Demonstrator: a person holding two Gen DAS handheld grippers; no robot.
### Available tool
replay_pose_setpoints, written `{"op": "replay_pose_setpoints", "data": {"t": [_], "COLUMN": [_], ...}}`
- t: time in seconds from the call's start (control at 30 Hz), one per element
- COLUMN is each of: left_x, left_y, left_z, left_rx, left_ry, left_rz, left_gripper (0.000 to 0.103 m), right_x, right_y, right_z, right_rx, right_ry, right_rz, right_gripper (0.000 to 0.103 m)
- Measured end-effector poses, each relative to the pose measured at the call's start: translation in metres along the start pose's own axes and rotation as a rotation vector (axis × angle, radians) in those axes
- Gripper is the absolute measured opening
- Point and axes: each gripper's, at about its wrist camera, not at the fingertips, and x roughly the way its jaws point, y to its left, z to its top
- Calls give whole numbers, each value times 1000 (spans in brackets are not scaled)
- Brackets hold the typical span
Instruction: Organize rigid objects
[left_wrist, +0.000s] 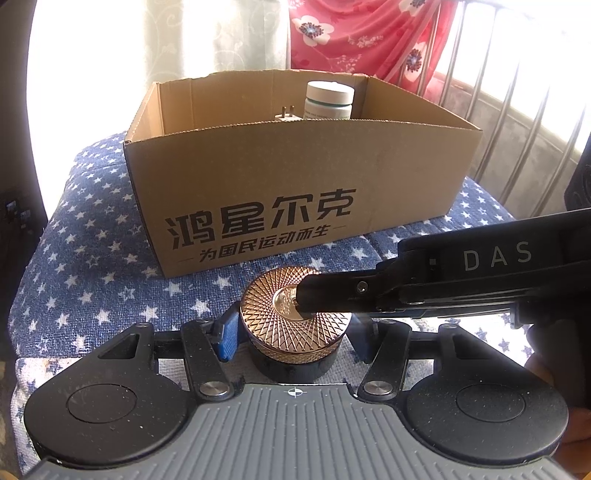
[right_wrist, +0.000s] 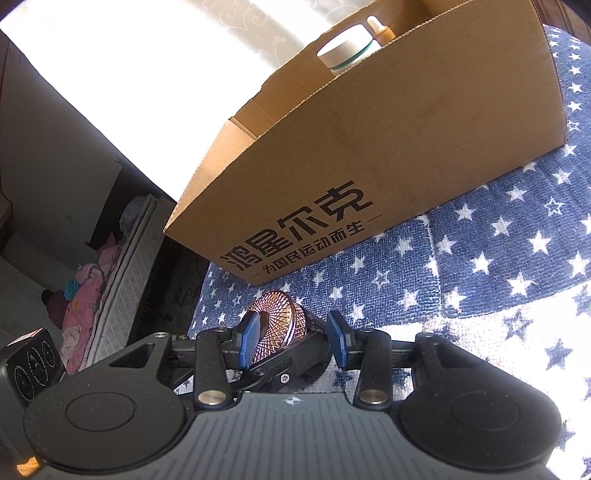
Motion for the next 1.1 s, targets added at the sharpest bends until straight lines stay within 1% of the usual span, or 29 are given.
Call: {"op": "replay_pose_setpoints", "data": {"t": [0.4,0.7,0.8,0.9,0.93,0.97,1.03,1.1], "left_x": [0,2,2,0,-1,-2,-6,-10], "left_y": [4,5,7,8,9,8,7,6], "left_z": [-4,-8,-8,-8,-9,-9,-10,-10], "left_rx": [-18,-31,-44,-53,-54,-54,-52,-40], "left_ry": [17,34,36,34,30,26,5,-16], "left_rz": [-14,-17,-19,-26,-30,-33,-31,-22], "left_gripper": [62,64,68,79,85,92,101,101], "right_x": [2,6,6,7,7,7,7,8], "right_y": [0,0,1,1,1,2,2,3], "right_z": [2,1,2,2,2,2,2,2], "right_rx": [16,27,28,29,29,29,30,28], "right_ry": [31,51,56,58,59,60,62,63], "right_rz": [-9,-16,-16,-13,-12,-11,-9,-8], "right_gripper": [47,53,54,54,54,54,54,54]}}
